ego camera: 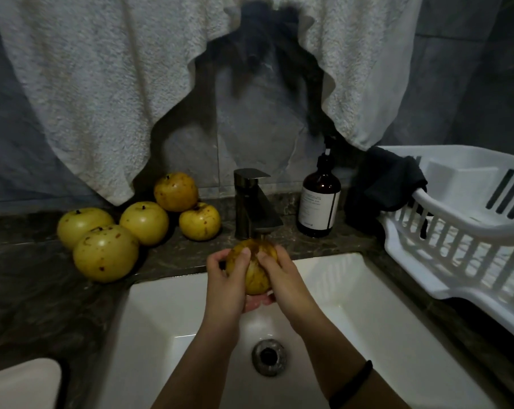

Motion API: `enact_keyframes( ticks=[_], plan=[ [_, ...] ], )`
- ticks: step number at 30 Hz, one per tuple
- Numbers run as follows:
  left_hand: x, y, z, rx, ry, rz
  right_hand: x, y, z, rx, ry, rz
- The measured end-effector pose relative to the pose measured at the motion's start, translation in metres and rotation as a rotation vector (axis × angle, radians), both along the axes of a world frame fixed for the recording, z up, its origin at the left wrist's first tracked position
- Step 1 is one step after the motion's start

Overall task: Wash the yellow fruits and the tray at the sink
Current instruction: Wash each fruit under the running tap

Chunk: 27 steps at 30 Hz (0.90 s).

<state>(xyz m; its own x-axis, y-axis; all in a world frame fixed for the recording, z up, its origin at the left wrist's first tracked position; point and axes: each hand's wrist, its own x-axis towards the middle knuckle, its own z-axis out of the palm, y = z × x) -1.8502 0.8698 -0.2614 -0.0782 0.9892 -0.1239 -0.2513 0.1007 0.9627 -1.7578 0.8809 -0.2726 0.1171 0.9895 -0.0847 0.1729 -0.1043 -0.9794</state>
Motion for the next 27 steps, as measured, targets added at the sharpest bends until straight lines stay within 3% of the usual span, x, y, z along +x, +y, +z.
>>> enact_keyframes(
  ticks=[15,27],
  plan=[
    [0.001,0.001,0.001,-0.031,-0.115,-0.023,0.008,0.005,0.000,0.063,0.121,-0.036],
    [-0.001,0.002,-0.003,-0.020,-0.049,-0.044,0.009,-0.004,0.004,0.049,0.163,0.019]
  ],
)
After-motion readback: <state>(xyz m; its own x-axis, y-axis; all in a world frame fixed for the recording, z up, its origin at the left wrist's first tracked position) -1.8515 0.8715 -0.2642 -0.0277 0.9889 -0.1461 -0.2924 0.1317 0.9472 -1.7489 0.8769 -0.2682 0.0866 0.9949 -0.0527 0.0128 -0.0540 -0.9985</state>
